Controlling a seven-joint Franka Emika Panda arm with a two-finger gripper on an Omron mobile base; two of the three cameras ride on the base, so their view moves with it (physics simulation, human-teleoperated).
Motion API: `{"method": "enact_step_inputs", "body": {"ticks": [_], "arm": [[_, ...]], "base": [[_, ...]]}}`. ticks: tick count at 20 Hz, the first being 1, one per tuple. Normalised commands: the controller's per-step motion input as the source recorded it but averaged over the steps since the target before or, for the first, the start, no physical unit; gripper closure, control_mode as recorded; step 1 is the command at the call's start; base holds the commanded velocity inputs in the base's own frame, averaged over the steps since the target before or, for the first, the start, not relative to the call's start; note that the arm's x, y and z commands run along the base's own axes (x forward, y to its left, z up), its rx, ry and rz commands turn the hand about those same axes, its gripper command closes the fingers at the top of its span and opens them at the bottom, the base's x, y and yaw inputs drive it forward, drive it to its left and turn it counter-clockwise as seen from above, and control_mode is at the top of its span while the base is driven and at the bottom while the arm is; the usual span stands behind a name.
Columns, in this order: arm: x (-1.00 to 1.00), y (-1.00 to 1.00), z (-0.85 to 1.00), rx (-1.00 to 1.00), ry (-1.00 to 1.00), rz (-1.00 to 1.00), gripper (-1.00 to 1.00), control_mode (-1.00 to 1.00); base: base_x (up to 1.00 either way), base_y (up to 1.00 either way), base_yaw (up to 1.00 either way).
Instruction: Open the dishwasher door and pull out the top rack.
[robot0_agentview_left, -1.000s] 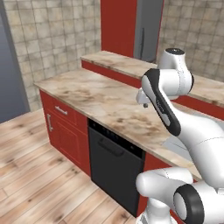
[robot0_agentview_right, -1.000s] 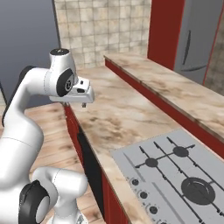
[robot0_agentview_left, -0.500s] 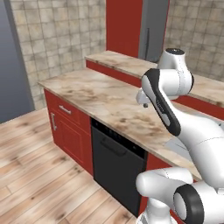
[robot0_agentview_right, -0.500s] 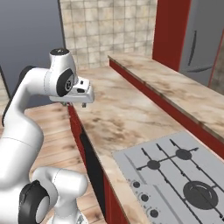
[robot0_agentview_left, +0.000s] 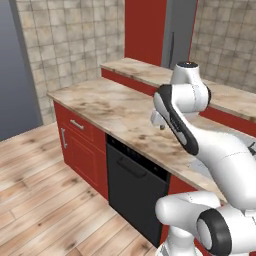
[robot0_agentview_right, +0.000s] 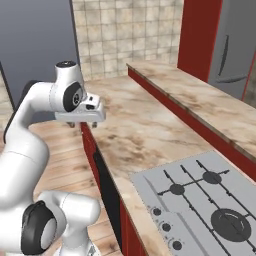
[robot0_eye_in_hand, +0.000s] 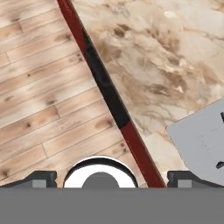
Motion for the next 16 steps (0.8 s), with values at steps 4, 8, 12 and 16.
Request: {"method": "enact_step_inputs", "body": {"ticks": [4,8,12,16], "arm": [[0.64,0.94,-0.98,-0.39,0.06,0.06,-1.0,-1.0],[0.67,1.0,-0.98,-0.41,0.1,0.05,-1.0,-1.0],[0.31,0.94,-0.76,-0.36,0.08,0.03,-1.0,-1.0],[0.26,0.46,-0.81,-0.31,0.08,0.03,-1.0,-1.0]], "base": [[0.0,0.0,0.0],[0.0,0.0,0.0],[0.0,0.0,0.0],[0.0,0.0,0.0]]}}
